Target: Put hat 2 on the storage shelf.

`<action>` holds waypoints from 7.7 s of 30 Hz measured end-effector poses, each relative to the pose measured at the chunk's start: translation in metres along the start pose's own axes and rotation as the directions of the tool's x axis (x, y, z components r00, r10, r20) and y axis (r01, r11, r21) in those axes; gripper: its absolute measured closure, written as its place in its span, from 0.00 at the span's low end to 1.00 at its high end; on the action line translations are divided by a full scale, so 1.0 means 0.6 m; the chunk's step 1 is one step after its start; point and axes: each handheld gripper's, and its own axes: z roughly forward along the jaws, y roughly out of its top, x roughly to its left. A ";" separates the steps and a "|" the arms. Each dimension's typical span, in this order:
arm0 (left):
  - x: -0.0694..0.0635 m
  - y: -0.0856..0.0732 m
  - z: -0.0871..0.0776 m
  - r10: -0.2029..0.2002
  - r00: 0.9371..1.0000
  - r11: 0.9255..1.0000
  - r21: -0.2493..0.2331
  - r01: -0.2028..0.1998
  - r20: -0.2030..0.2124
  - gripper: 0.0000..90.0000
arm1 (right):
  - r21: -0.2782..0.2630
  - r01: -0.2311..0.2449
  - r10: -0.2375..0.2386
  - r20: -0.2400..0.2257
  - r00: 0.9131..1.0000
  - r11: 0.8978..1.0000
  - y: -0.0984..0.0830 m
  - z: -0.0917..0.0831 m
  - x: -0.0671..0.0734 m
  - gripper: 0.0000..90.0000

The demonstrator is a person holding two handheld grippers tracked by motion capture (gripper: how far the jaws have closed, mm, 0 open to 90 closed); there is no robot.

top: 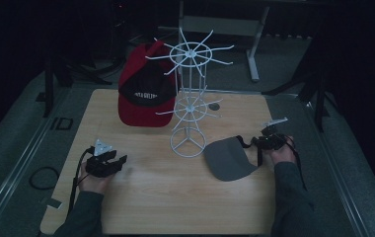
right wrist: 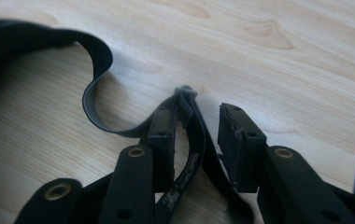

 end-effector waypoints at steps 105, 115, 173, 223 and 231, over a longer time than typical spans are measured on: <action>-0.003 0.000 0.004 0.005 1.000 1.000 -0.002 -0.005 -0.004 0.57 | -0.451 0.267 -0.229 0.139 0.963 0.852 0.126 -0.264 0.131 0.98; -0.003 0.001 0.004 0.006 1.000 1.000 -0.003 -0.006 -0.005 0.57 | -0.505 0.281 -0.248 0.133 0.959 0.816 0.131 -0.298 0.132 0.98; -0.004 0.002 0.004 0.000 1.000 1.000 -0.009 0.000 0.001 0.57 | -0.794 0.261 -0.342 0.071 0.937 0.549 0.112 -0.482 0.160 0.97; -0.006 0.006 0.001 -0.002 1.000 1.000 -0.028 0.003 0.021 0.57 | -0.781 0.268 -0.400 0.026 0.916 0.564 0.259 -0.460 0.214 0.97; -0.006 0.006 0.002 0.000 1.000 1.000 -0.025 0.001 0.023 0.57 | -0.767 0.259 -0.384 0.017 0.923 0.587 0.281 -0.449 0.213 0.97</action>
